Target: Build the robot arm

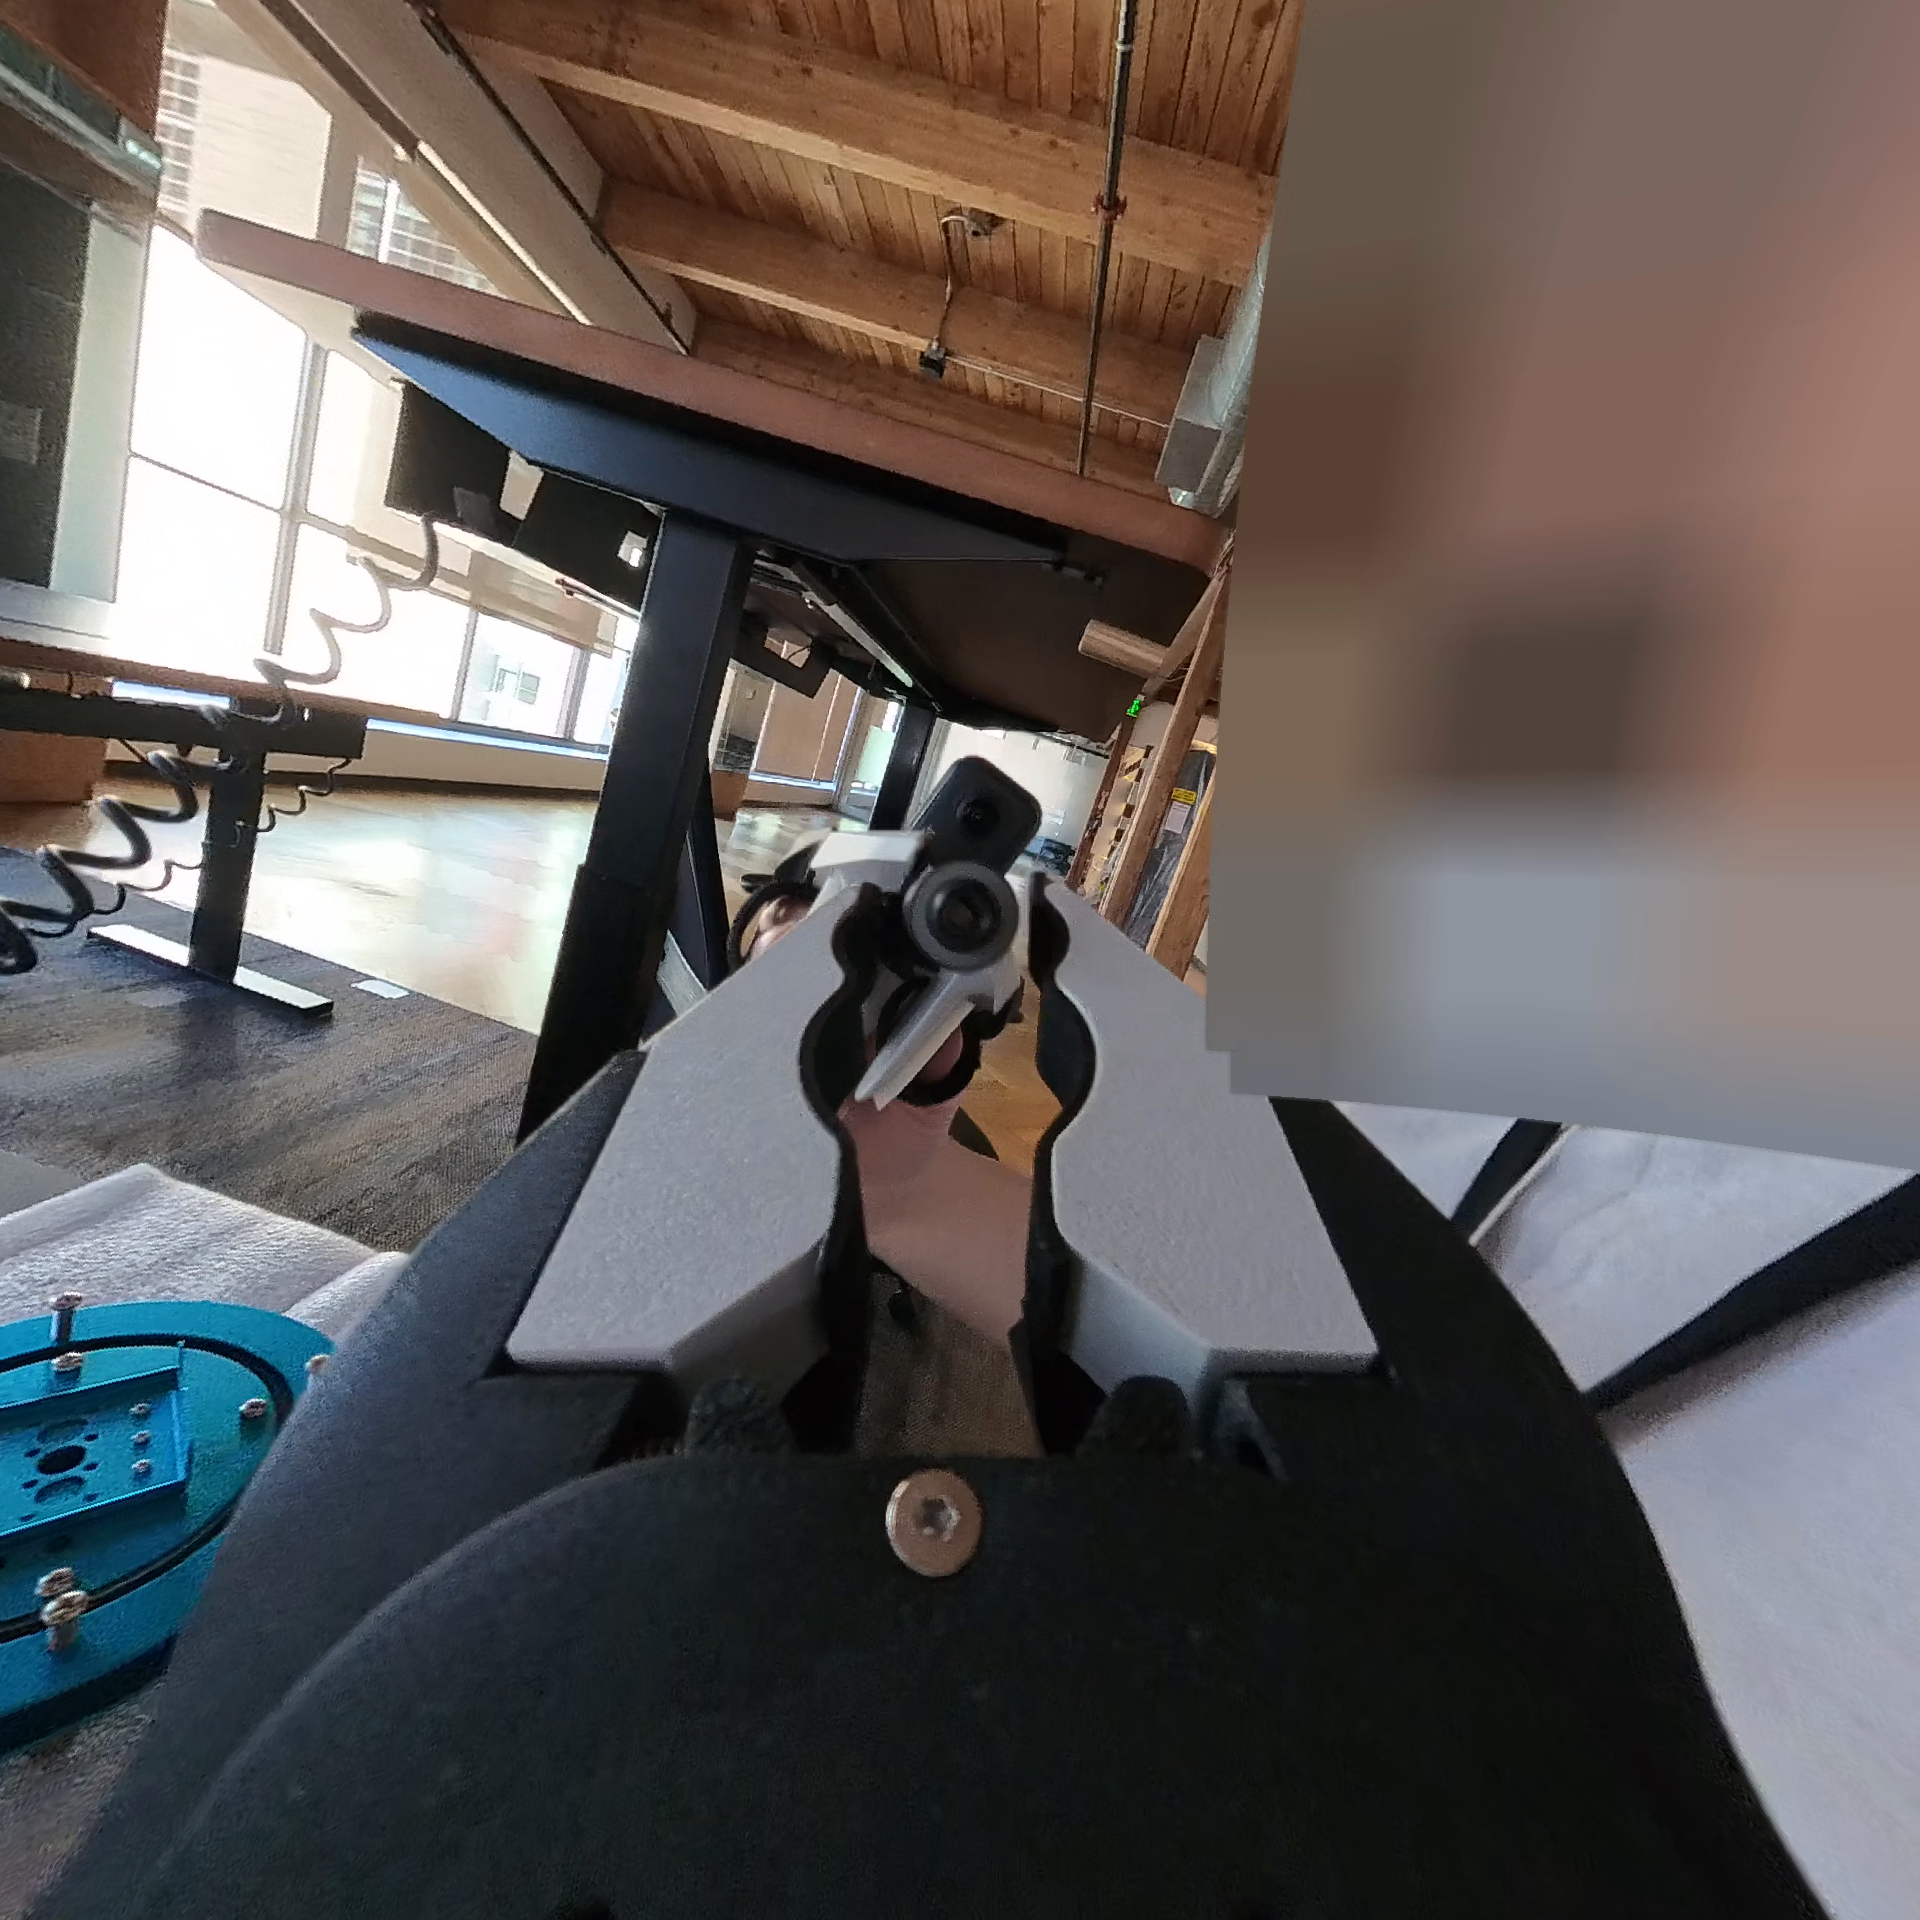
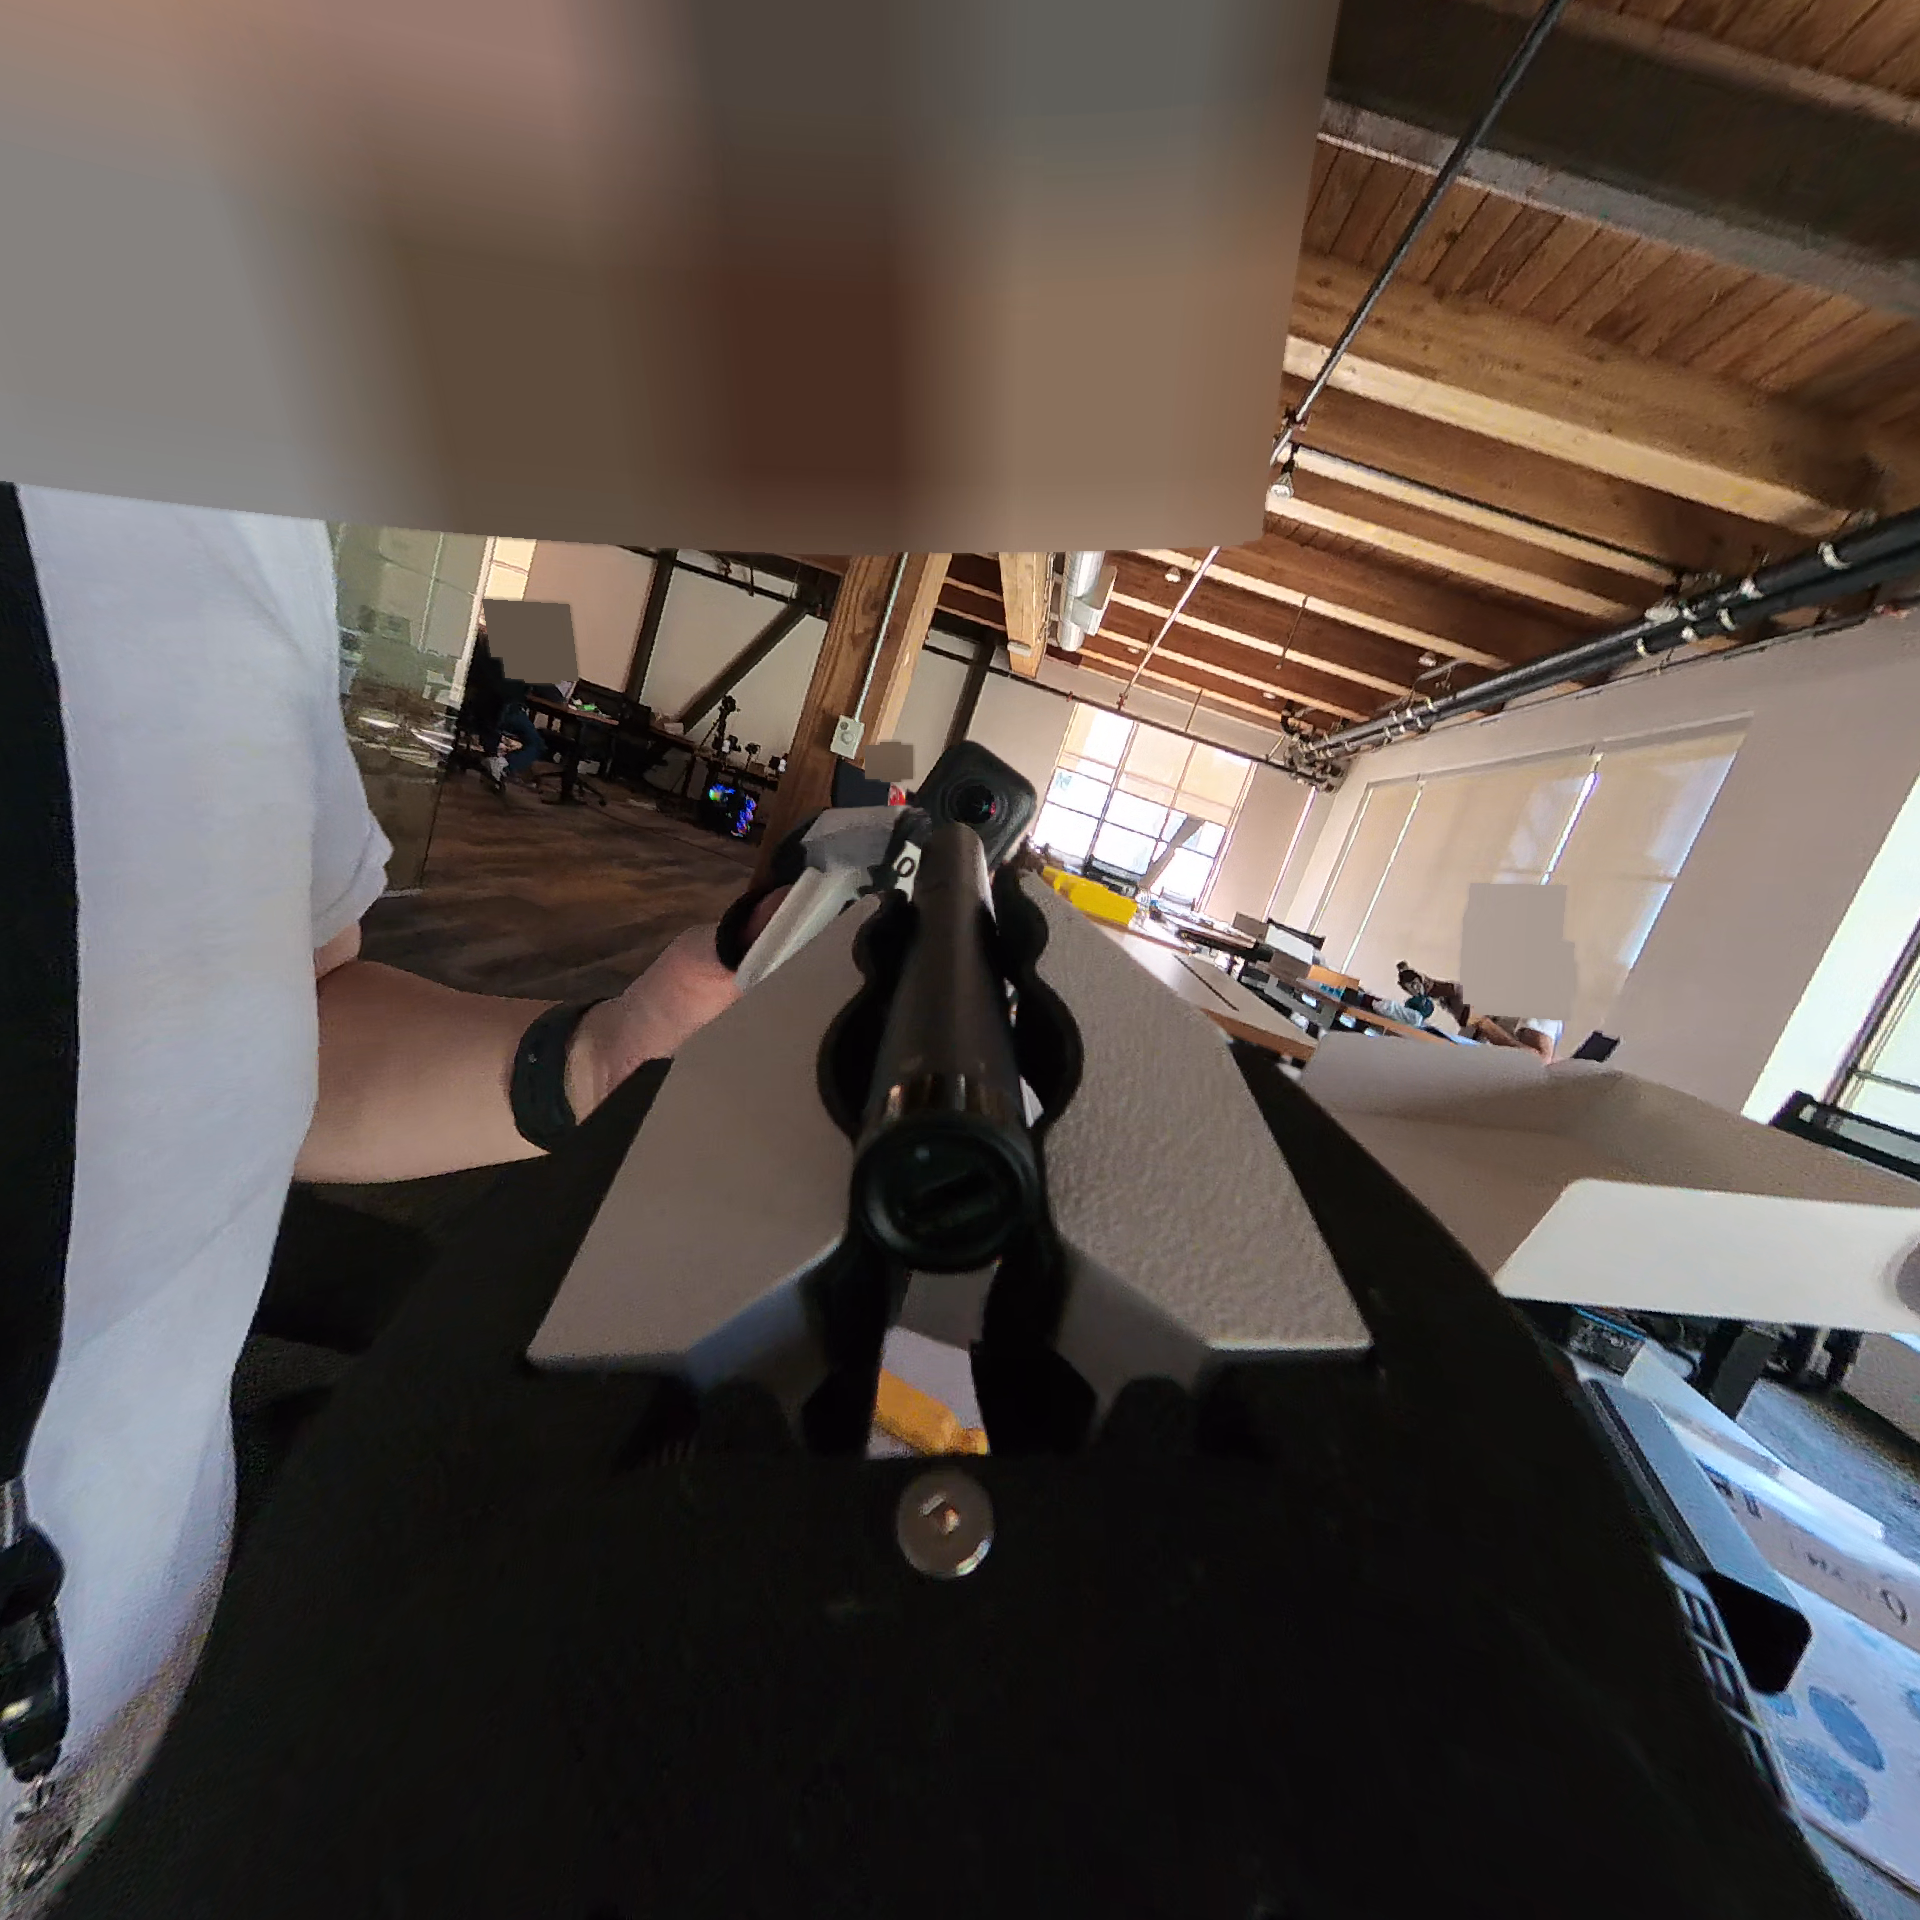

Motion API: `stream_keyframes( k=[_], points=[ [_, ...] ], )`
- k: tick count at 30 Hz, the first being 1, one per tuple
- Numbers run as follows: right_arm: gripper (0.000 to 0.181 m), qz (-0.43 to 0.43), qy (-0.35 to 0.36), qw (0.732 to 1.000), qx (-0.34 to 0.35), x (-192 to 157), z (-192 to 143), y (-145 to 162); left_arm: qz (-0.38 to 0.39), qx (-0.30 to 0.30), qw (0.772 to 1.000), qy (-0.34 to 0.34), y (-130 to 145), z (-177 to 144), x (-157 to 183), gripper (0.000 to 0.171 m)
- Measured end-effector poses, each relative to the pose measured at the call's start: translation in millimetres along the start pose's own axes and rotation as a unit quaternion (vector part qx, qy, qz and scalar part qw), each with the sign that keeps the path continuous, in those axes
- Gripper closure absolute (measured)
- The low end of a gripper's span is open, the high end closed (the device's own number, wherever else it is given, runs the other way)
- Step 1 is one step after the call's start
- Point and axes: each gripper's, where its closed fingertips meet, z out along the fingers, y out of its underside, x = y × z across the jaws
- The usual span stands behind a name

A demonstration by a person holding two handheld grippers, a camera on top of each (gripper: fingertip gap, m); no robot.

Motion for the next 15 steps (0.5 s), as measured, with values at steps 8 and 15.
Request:
stream_keyframes(
  k=[8, 15],
  points=[
    [0.163, 0.073, -0.016, 0.992, 0.101, 5.7, -17.7, -0.9, 0.07, -0.058, 0.992, -0.09, 0.7, 28.7, -4.9, 0.156],
    [0.164, 0.136, -0.039, 0.976, 0.166, 9.3, -25.9, 0.0, 0.107, -0.106, 0.977, -0.151, -1.4, 47.5, -5.6, 0.156]
  ],
)
